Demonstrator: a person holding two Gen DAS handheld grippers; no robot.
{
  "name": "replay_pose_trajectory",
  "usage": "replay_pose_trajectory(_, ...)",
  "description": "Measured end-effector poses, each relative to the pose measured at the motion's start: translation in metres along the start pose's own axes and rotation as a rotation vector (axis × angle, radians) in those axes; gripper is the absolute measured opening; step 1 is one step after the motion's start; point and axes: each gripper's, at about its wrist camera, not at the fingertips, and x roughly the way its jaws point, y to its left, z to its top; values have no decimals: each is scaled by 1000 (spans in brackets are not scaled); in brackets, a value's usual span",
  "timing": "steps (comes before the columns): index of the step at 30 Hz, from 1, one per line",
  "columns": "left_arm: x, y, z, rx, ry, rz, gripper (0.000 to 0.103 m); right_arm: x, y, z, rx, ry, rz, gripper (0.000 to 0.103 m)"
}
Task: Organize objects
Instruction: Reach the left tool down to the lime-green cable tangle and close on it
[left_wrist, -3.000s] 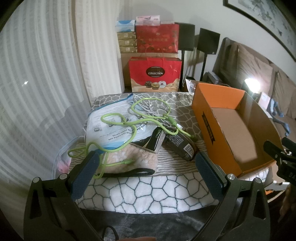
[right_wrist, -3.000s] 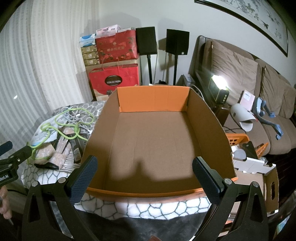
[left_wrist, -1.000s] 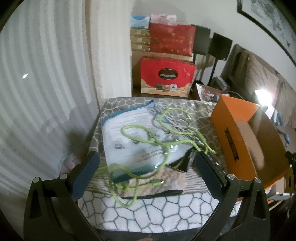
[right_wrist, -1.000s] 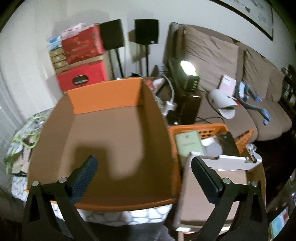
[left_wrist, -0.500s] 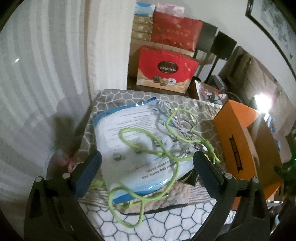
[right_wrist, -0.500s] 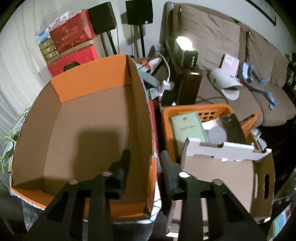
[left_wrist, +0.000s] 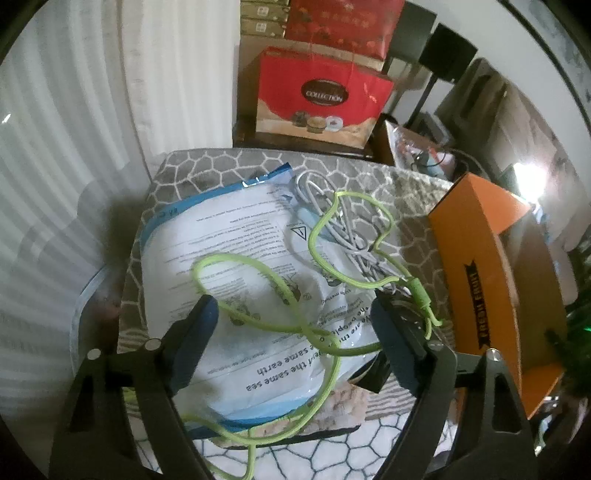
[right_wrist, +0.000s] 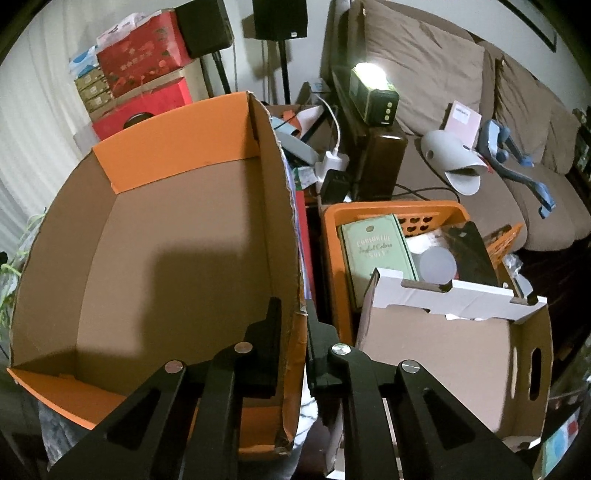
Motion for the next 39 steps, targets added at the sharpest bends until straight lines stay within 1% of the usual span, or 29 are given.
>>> replay_pose_trajectory(3,-15,11,-4,-19,-32,-25,84,1,0,0,-2,-1,1,11)
replay_pose_trajectory(4,-17,15,-5,-29,-30,-33,85,1,1,0,-4,-1,1,12)
replay_pose_trajectory(6,-13,22,-5,-49,0,-53,85,1,2,-1,-6,-1,-1,12)
replay_pose_trajectory(8,-12,31,-5,-72,23,-53,84,0,2,-1,-5,-2,-1,12)
replay_pose_trajectory(11,-28,43,-8,-81,-6,-64,84,0,2,-2,-2,-4,-2,12)
replay_pose_trajectory(14,-49,57,-18,-80,-34,-54,85,-1,5,-2,-11,-5,-10,12)
replay_pose_trajectory(18,-53,78,-35,-108,-12,-46,85,-1,5,-1,-11,-7,-10,13)
replay_pose_trajectory(20,-52,87,-44,-130,-1,-69,85,-1,5,-2,-9,-9,-10,13)
replay_pose_trajectory(22,-51,92,-53,-145,7,-110,85,-1,5,-2,-7,-10,-7,13)
replay_pose_trajectory(25,-49,95,-62,-153,13,-153,84,-1,4,-3,-7,-11,-7,13)
replay_pose_trajectory(28,-48,90,-70,-122,0,-179,84,-1,4,-3,-6,-11,-6,13)
replay_pose_trajectory(30,-50,83,-78,-81,-23,-205,84,-1,4,-3,-5,-11,-4,13)
replay_pose_trajectory(32,-48,74,-84,-36,-42,-214,83,-1,3,-4,-2,-12,-1,13)
replay_pose_trajectory(34,-43,62,-90,22,-46,-195,82,-1,3,-4,1,-13,1,13)
replay_pose_trajectory(36,-35,51,-94,71,-48,-158,73,-1,4,-4,1,-13,0,13)
replay_pose_trajectory(37,-31,47,-95,89,-49,-134,66,-1,3,-4,1,-13,0,13)
replay_pose_trajectory(39,-23,41,-97,116,-58,-82,60,-1,3,-4,1,-12,1,13)
